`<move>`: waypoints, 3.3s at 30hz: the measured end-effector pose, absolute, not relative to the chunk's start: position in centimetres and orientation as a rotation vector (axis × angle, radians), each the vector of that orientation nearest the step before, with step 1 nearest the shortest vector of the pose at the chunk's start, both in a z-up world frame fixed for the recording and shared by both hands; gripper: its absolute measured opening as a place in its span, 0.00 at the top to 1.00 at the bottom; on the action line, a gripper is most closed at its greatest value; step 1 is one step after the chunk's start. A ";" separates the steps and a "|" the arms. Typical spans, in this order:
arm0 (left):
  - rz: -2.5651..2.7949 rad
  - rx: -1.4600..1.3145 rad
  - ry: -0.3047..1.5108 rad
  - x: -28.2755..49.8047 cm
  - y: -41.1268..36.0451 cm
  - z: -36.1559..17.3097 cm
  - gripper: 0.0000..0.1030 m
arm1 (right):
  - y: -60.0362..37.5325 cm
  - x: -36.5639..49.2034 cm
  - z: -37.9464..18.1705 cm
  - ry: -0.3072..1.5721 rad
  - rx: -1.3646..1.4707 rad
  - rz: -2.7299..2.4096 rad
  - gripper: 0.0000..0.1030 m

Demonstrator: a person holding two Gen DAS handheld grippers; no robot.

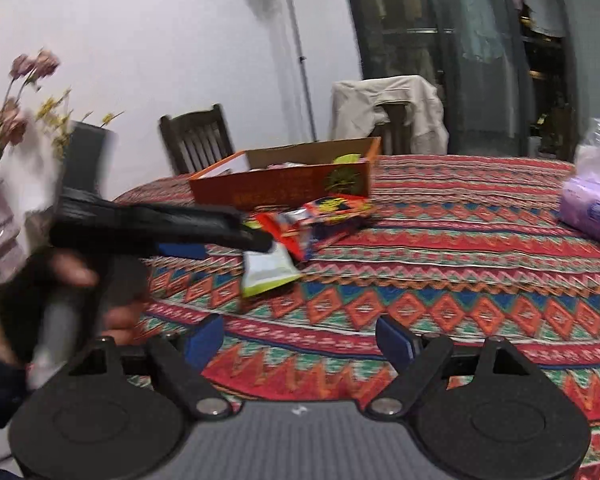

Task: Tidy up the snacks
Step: 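Withdraw both tools from the box back toward the remaining snacks, then grasp a white-green bar with the left tool while the right tool grasps the red-orange bag, then carry both items into the orange box and open both tools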

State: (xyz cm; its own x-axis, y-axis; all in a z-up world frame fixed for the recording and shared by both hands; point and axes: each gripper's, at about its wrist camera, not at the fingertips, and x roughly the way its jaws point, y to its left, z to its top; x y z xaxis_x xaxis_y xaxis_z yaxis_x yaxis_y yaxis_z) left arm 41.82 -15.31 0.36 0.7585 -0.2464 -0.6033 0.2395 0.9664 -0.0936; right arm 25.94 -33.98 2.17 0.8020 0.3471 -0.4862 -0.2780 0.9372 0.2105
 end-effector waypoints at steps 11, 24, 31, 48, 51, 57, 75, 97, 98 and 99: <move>-0.178 -0.032 0.674 42.0 -11.3 -1.4 0.08 | -37.6 30.0 1.3 0.578 0.237 0.275 0.19; -0.194 -0.047 0.641 43.5 -10.0 -1.1 0.62 | -31.5 45.3 2.8 0.598 0.261 0.371 0.10; -0.194 -0.044 0.653 41.5 -8.1 -0.7 0.63 | -26.9 51.4 0.2 0.662 0.073 0.217 0.09; -0.220 -0.185 0.621 33.9 -3.0 1.8 0.63 | -28.0 42.7 -0.2 0.697 0.048 0.288 0.52; -0.225 -0.180 0.613 32.4 -2.8 2.1 0.63 | -28.4 38.6 0.1 0.691 0.057 0.302 0.52; -0.245 -0.225 0.666 31.3 -3.6 1.7 0.63 | -28.8 31.0 0.9 0.662 0.051 0.305 0.52; -0.353 -0.230 0.612 32.7 -4.4 6.1 0.63 | -31.5 29.0 2.9 0.578 0.154 0.393 0.52; -0.222 -0.155 0.627 63.8 -3.9 9.9 0.63 | -23.3 67.8 6.6 0.726 0.111 0.520 0.52; -0.224 -0.150 0.634 64.5 -4.1 9.4 0.63 | -23.0 68.9 5.8 0.743 0.099 0.509 0.52; -0.220 -0.147 0.643 65.1 -4.4 9.0 0.63 | -22.8 69.5 5.1 0.756 0.083 0.498 0.52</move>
